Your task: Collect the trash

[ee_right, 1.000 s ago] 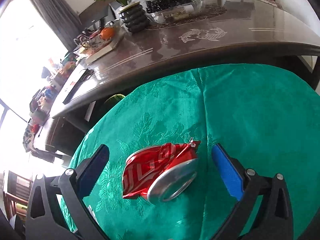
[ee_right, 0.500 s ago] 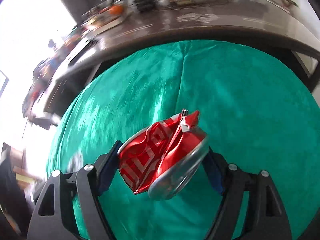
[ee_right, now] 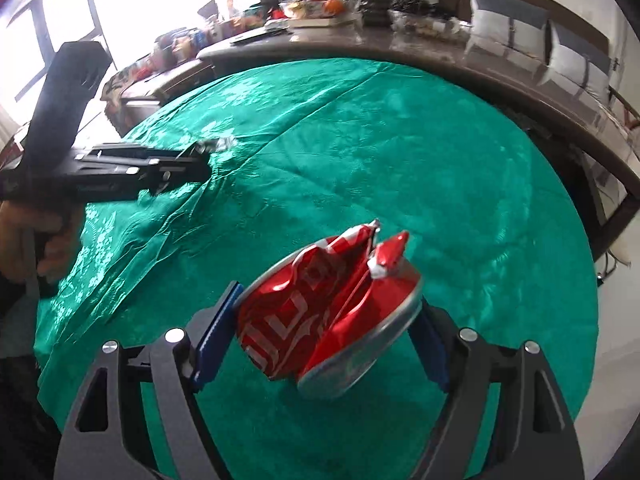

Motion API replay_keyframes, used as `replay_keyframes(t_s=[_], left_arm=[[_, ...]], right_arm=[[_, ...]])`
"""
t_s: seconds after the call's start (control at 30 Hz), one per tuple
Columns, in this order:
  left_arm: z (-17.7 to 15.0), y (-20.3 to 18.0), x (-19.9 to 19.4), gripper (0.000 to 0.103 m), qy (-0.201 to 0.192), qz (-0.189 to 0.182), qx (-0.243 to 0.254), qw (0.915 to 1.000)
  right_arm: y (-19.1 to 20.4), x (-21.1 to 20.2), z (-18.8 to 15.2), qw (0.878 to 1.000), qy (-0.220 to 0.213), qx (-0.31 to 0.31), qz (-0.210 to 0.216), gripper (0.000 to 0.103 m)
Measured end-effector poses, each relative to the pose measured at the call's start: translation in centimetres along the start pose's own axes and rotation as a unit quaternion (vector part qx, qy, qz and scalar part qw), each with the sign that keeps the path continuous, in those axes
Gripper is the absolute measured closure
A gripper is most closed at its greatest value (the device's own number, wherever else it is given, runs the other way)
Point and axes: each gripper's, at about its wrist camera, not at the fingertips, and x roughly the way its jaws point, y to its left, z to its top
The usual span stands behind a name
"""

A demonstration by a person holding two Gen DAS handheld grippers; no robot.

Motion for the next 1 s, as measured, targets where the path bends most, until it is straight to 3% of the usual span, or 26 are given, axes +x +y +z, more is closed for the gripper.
replay_keyframes(t_s=[0.07,0.13,0.2,0.23,0.57,0.7,0.8,0.93,1.0], left_arm=[[-0.7,-0.4,0.2,0.063,-0.006,0.013,-0.004,0.9999],[-1.2,-0.8,-0.1,0.054,-0.011,0.030,-0.002,0.9995],[-1.5,-0.8,-0.3,0.024,-0.011,0.035,-0.006,0.9993],[-1.6,-1.0,-0.4,0.020,-0.012,0.039,-0.006,0.9991],[-3.6,-1.4,-0.7,0.012,-0.010,0.058,0.039,0.9975],[-3.4,-1.4,-0.6,0.011,-0.008,0.056,0.039,0.9977],[-3.5,-1.2,-0.7,0.011,-0.010,0.049,0.034,0.9982],[-3.6,-1.1,-0.9,0.009,-0.012,0.040,0.029,0.9987],[-3.5,-1.0,-0.9,0.009,-0.013,0.036,0.028,0.9989]], right_arm=[[0.0,0.1,-0.7,1.000,-0.012,0.015,-0.001,0.016],[0.0,0.3,-1.4,1.000,-0.012,0.025,-0.006,0.015],[0.1,0.2,-2.1,0.999,-0.009,0.040,-0.009,0.014],[-0.1,0.1,-2.4,0.999,-0.008,0.050,-0.010,0.014],[-0.2,-2.6,-5.1,0.994,-0.024,0.105,-0.025,0.013],[-1.1,-2.7,-4.1,0.993,-0.030,0.099,-0.051,0.012],[-2.2,-2.2,-3.6,0.992,-0.026,0.112,-0.045,0.012],[-1.2,-2.0,-3.3,0.992,-0.023,0.113,0.058,0.011],[0.0,-2.3,-3.3,0.985,-0.021,0.111,0.128,0.011]])
